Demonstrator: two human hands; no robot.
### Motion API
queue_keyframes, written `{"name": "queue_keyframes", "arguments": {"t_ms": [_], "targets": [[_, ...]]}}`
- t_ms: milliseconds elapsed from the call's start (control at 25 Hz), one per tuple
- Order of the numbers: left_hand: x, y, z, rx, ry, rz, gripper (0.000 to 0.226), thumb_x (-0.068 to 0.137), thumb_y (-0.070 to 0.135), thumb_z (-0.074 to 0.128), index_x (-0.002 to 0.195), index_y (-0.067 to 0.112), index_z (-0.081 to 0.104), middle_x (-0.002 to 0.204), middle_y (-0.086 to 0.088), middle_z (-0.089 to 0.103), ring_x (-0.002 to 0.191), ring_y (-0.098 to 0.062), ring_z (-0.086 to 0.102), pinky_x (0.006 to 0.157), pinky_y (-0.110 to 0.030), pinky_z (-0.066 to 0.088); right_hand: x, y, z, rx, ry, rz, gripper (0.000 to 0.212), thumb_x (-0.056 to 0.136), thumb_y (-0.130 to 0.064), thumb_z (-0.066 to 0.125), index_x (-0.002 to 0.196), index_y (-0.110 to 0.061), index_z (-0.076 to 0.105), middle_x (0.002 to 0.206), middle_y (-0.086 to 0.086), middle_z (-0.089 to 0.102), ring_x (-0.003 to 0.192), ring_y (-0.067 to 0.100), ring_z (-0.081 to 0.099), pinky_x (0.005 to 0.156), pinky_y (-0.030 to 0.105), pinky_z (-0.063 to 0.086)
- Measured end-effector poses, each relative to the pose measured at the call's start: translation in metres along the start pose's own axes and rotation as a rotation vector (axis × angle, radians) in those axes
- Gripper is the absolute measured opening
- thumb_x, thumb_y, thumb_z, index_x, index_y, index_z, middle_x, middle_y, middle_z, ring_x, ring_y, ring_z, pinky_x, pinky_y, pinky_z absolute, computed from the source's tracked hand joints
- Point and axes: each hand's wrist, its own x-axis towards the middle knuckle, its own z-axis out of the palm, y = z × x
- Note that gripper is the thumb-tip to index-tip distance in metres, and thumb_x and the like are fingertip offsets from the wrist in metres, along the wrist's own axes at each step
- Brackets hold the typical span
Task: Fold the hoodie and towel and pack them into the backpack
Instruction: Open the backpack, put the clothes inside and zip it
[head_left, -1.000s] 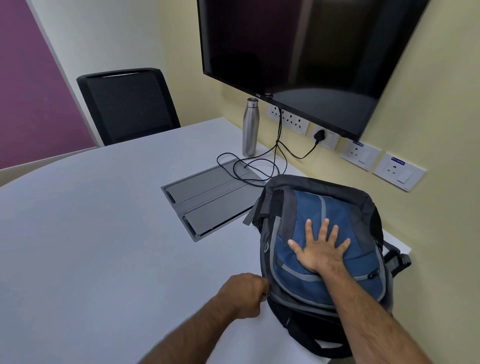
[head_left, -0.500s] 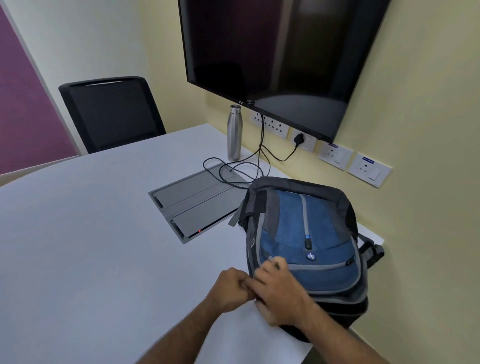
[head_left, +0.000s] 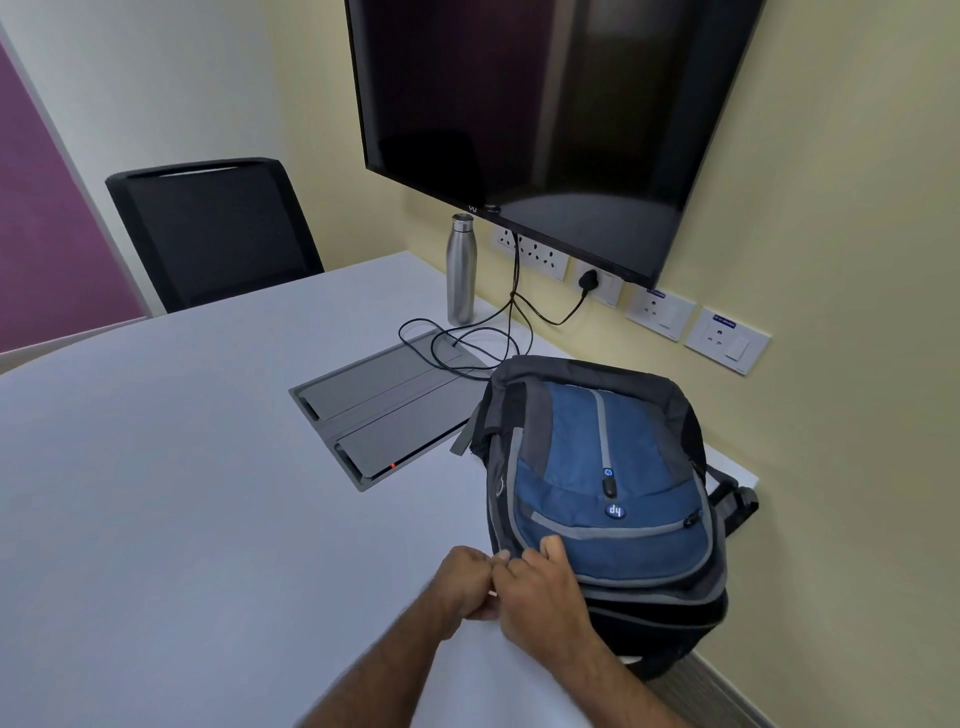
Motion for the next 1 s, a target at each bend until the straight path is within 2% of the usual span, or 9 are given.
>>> {"name": "queue_keyframes", "arguments": {"t_ms": [160, 280, 400, 440, 520, 760, 880, 1000], "targets": [[0.006, 0.001, 0.008, 0.028, 0.090, 0.026, 0.025, 0.095, 0.018, 0.067, 0.076, 0.001, 0.062, 0.068, -0.015, 0.067, 0.061, -0.021, 0.068, 0.061, -0.033, 0.062, -0.008, -0.004, 0.004, 0.022, -0.031, 0.069, 0.023, 0.054, -0.014, 0.079, 0.054, -0.022, 0.057, 0.046, -0.007, 0.053, 0.047, 0.012, 0.048, 0.079, 0.034, 0.030], [0.008, 0.007, 0.010, 0.202, 0.141, 0.039, 0.028, 0.091, 0.010, 0.060, 0.064, 0.003, 0.061, 0.057, -0.009, 0.064, 0.053, -0.020, 0.064, 0.056, -0.028, 0.059, -0.018, -0.005, 0.008, 0.039, 0.034, 0.109, 0.019, 0.056, -0.006, 0.064, 0.052, -0.020, 0.053, 0.045, -0.006, 0.050, 0.047, 0.014, 0.045, 0.074, 0.033, 0.029], [0.011, 0.009, 0.011, 0.300, 0.137, 0.043, 0.025, 0.093, 0.011, 0.057, 0.074, -0.002, 0.068, 0.069, -0.014, 0.070, 0.058, -0.021, 0.066, 0.064, -0.032, 0.062, -0.036, 0.005, 0.009, 0.094, 0.083, 0.130, 0.013, 0.058, -0.007, 0.051, 0.052, -0.018, 0.052, 0.047, -0.003, 0.050, 0.047, 0.015, 0.046, 0.064, 0.028, 0.037], [0.012, 0.009, 0.010, 0.334, 0.141, 0.050, 0.025, 0.094, 0.013, 0.058, 0.079, -0.004, 0.069, 0.075, -0.016, 0.072, 0.063, -0.023, 0.068, 0.068, -0.035, 0.063, -0.044, 0.010, 0.010, 0.115, 0.079, 0.153, 0.013, 0.056, -0.005, 0.054, 0.053, -0.017, 0.053, 0.048, -0.003, 0.051, 0.047, 0.015, 0.047, 0.056, 0.026, 0.042], [0.014, 0.008, 0.009, 0.392, 0.155, 0.059, 0.026, 0.094, 0.017, 0.059, 0.087, -0.005, 0.071, 0.082, -0.017, 0.075, 0.072, -0.027, 0.072, 0.072, -0.035, 0.063, -0.063, 0.023, 0.010, 0.163, 0.063, 0.235, 0.022, 0.046, -0.003, 0.069, 0.054, -0.017, 0.055, 0.050, -0.004, 0.053, 0.047, 0.014, 0.050, 0.044, 0.023, 0.042], [0.017, 0.006, 0.011, 0.523, 0.178, 0.090, 0.025, 0.094, 0.020, 0.059, 0.088, -0.001, 0.069, 0.080, -0.013, 0.073, 0.068, -0.023, 0.070, 0.069, -0.033, 0.061, -0.096, 0.055, 0.002, 0.218, 0.079, 0.381, 0.028, 0.048, -0.005, 0.077, 0.056, -0.018, 0.054, 0.051, -0.007, 0.053, 0.045, 0.013, 0.053, 0.038, 0.021, 0.039], [0.020, 0.004, 0.009, 0.654, 0.208, 0.140, 0.025, 0.095, 0.025, 0.057, 0.087, 0.004, 0.067, 0.083, -0.010, 0.072, 0.076, -0.024, 0.070, 0.073, -0.033, 0.060, -0.110, 0.077, 0.000, 0.197, 0.059, 0.450, 0.032, 0.048, -0.005, 0.080, 0.055, -0.018, 0.052, 0.050, -0.007, 0.052, 0.043, 0.014, 0.052, 0.035, 0.022, 0.038], [0.020, 0.004, 0.012, 0.805, 0.224, 0.211, 0.021, 0.098, 0.028, 0.053, 0.086, 0.011, 0.060, 0.085, -0.004, 0.066, 0.077, -0.020, 0.063, 0.069, -0.028, 0.051, -0.130, 0.108, -0.005, 0.151, 0.048, 0.540, 0.035, 0.047, -0.002, 0.083, 0.053, -0.017, 0.052, 0.047, -0.006, 0.050, 0.039, 0.016, 0.049, 0.034, 0.023, 0.035]]}}
